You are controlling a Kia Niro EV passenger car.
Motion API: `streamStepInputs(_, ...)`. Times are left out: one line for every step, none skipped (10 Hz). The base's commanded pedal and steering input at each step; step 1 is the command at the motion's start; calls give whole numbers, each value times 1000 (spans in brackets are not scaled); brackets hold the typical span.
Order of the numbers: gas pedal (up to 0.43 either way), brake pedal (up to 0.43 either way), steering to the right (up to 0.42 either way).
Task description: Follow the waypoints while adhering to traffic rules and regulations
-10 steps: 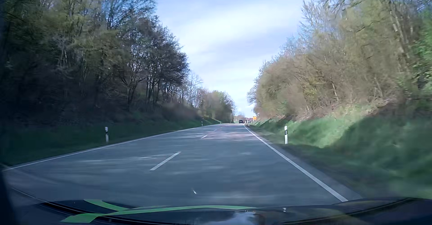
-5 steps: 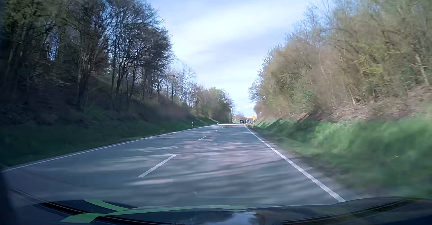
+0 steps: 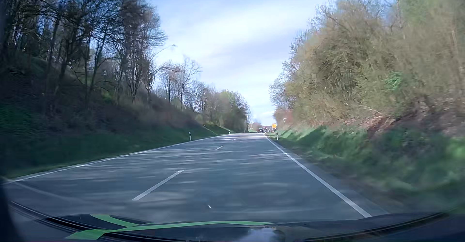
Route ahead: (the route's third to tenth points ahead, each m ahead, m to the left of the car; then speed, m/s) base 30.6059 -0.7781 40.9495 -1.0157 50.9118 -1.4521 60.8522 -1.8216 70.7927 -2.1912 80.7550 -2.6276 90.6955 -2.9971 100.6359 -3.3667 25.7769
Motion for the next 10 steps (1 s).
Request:
streamStepInputs(157,0,0)
streamStepInputs(150,0,0)
streamStepInputs(138,0,0)
streamStepInputs(79,0,0)
streamStepInputs(0,0,0)
streamStepInputs(0,0,0)
streamStepInputs(0,0,0)
streamStepInputs(0,0,0)
streamStepInputs(0,0,0)
streamStepInputs(0,0,0)
